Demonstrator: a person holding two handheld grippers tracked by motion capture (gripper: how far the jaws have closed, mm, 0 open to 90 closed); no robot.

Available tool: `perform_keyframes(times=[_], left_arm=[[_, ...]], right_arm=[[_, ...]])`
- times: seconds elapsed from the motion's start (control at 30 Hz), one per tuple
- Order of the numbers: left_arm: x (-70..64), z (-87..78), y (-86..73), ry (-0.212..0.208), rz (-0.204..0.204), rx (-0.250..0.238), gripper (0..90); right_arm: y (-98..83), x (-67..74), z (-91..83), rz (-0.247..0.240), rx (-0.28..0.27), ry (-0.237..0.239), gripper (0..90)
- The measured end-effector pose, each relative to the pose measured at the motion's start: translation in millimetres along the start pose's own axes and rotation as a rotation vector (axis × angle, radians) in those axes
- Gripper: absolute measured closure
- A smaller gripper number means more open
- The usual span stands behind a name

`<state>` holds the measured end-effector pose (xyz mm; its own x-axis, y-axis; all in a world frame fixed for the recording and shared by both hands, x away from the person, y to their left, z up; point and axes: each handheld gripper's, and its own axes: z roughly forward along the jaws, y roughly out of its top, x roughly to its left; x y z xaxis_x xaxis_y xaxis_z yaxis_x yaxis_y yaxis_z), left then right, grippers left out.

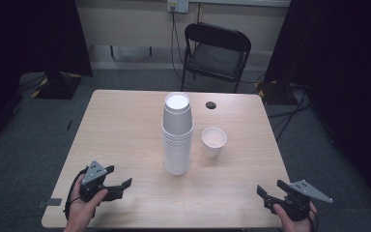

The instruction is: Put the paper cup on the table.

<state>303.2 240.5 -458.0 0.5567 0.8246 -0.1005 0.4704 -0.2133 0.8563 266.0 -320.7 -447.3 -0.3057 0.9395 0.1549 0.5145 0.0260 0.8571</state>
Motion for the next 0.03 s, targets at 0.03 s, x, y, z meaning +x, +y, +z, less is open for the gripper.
perform_keyframes(times=[0.03], left_arm=[[0.2, 0.3, -0.3, -0.002, -0.008, -0.001, 16.4]], right_arm=[[-0.8, -0.3, 1.3, -0.001, 0.008, 0.008, 14.4]])
